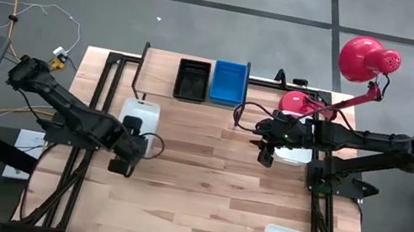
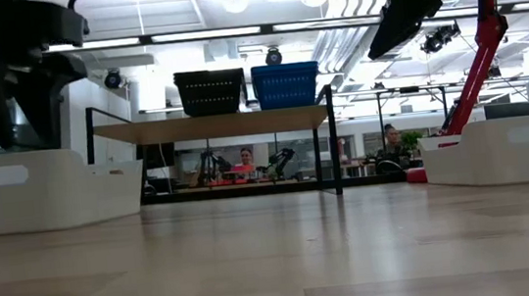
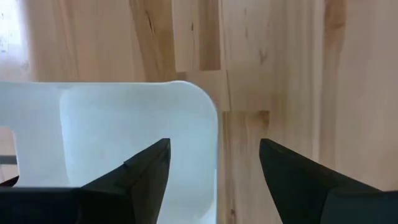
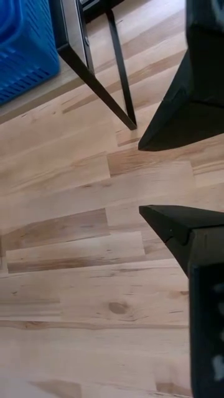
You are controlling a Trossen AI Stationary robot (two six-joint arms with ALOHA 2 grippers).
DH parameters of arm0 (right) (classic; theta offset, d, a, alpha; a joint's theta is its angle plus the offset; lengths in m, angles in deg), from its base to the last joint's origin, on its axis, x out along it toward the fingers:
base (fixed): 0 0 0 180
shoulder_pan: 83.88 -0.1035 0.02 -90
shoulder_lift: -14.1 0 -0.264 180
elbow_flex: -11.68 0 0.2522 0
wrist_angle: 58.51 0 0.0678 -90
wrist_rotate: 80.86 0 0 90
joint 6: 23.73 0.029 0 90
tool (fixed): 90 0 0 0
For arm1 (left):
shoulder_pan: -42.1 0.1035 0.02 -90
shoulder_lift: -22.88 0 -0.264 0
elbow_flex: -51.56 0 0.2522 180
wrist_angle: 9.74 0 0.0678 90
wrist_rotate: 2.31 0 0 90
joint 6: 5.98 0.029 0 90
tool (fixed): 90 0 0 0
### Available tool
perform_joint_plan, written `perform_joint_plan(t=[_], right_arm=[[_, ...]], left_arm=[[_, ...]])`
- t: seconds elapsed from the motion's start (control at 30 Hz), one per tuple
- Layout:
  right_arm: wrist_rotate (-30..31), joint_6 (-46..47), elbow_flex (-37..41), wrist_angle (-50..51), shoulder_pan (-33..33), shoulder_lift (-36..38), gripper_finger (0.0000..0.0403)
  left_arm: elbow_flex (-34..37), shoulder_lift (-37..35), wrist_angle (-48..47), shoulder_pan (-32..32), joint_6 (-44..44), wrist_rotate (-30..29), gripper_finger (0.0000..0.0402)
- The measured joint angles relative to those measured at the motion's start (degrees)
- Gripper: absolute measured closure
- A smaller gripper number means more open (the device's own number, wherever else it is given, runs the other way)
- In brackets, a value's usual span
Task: Stack baskets on shelf by color
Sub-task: Put the top left white bin on the shelf
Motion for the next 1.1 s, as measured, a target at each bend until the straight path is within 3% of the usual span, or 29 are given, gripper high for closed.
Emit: perform_joint_plan(t=[0.83,1.1], right_arm=[[0.0,-0.8,0.0,0.0,0.0,0.0,0.0263],[0.0,-0.8,0.0,0.0,0.0,0.0,0.0263]], left_arm=[[0.0,10.6,5.8,1.1,-2.8,1.3,0.0167],[4.9,10.6,7.2,3.2,-6.2,1.5,0.0167]])
